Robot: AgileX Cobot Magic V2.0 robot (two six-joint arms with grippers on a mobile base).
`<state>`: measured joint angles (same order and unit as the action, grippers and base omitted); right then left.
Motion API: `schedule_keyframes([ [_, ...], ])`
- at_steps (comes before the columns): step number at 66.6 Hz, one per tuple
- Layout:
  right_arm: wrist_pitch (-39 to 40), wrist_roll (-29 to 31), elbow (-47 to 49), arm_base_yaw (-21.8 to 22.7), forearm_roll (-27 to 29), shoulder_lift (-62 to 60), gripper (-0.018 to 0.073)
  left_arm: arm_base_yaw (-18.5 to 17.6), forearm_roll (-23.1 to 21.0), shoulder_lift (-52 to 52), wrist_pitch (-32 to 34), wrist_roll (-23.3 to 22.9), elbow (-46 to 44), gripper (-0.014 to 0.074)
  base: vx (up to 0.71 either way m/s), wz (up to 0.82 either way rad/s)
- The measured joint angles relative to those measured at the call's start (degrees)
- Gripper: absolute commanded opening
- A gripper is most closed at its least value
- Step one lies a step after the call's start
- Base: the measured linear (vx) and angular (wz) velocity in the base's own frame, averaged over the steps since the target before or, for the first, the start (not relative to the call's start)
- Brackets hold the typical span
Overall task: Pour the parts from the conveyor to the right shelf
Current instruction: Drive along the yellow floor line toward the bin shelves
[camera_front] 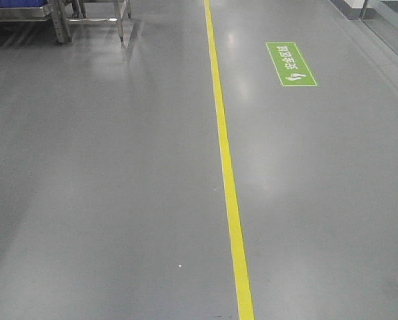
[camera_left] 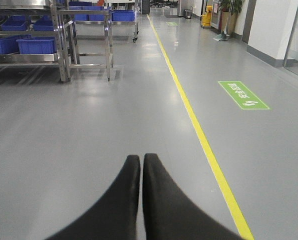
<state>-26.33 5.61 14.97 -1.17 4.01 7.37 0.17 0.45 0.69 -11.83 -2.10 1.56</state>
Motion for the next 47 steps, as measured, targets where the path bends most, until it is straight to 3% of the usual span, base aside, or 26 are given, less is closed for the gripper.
schedule_keyframes([
  [47,0.0,0.0,0.0,0.0,0.0,0.0,-0.0005,0.0,0.0,0.0,0.0,0.0,0.0,-0.0006,0.22,-0.07],
])
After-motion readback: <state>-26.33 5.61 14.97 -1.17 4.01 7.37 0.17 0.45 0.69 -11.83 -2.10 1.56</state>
